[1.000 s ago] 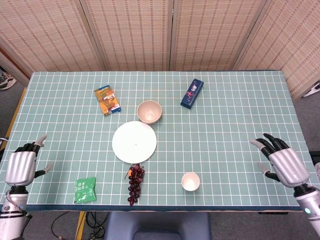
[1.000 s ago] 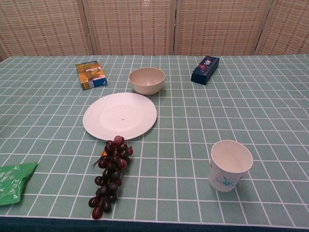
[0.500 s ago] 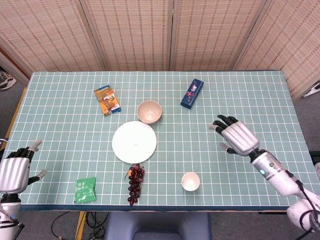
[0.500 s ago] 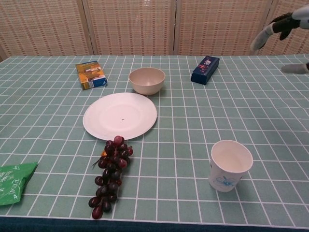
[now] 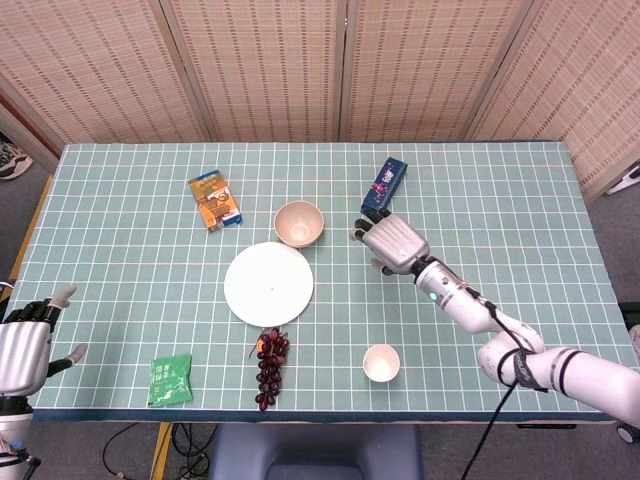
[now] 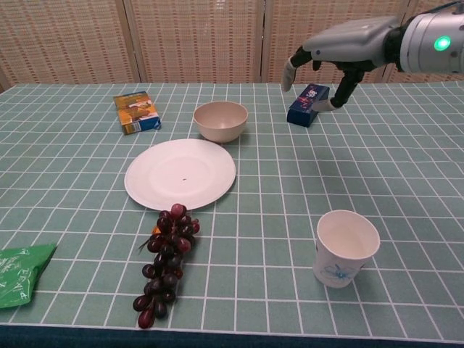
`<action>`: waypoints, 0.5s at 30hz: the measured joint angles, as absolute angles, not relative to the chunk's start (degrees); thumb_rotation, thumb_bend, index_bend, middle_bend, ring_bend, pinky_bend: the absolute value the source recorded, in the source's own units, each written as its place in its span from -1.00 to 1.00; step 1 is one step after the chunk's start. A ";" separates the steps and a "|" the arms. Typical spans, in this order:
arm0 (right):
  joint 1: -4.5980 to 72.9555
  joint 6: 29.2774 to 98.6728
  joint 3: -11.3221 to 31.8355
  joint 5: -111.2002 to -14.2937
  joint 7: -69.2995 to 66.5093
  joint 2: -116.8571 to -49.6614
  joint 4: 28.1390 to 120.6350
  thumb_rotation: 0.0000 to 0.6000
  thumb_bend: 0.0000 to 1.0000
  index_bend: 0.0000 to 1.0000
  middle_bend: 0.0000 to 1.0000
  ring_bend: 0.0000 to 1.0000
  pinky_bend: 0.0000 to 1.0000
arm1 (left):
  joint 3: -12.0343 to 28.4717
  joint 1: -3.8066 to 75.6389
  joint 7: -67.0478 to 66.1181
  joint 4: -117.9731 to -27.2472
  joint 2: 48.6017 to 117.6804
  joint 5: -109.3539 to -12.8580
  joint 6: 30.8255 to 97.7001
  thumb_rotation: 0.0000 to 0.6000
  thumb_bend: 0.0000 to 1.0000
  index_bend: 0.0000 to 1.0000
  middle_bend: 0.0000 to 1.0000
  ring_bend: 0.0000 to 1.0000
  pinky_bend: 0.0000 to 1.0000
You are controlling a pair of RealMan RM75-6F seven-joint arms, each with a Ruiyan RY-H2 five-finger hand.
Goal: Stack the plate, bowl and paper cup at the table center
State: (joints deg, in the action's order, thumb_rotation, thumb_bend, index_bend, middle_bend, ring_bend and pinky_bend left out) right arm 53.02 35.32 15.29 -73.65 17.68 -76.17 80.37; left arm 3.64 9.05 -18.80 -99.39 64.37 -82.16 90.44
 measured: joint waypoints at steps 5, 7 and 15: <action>56.79 33.17 15.04 -71.43 18.92 -81.84 73.83 1.00 -0.31 -0.40 -0.54 -0.80 -0.58 | 3.72 8.06 -17.94 -99.63 63.69 -82.40 91.19 1.00 -1.00 -0.62 -0.28 -0.28 -0.09; 58.07 32.58 14.98 -70.56 19.20 -84.25 70.77 1.00 -0.32 -0.38 -0.54 -0.80 -0.58 | 3.76 7.60 -17.47 -99.67 63.41 -82.45 91.53 1.00 -1.00 -0.61 -0.28 -0.28 -0.09; 62.98 31.37 14.69 -68.41 19.36 -93.74 58.59 1.00 -0.34 -0.35 -0.54 -0.80 -0.58 | 3.88 6.12 -15.80 -99.67 62.46 -82.71 92.59 1.00 -1.00 -0.61 -0.29 -0.28 -0.09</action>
State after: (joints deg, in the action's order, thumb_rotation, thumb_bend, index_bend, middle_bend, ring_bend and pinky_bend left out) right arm 62.98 31.37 14.69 -68.41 19.36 -93.74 58.59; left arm 3.88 6.12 -15.80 -99.67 62.46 -82.71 92.59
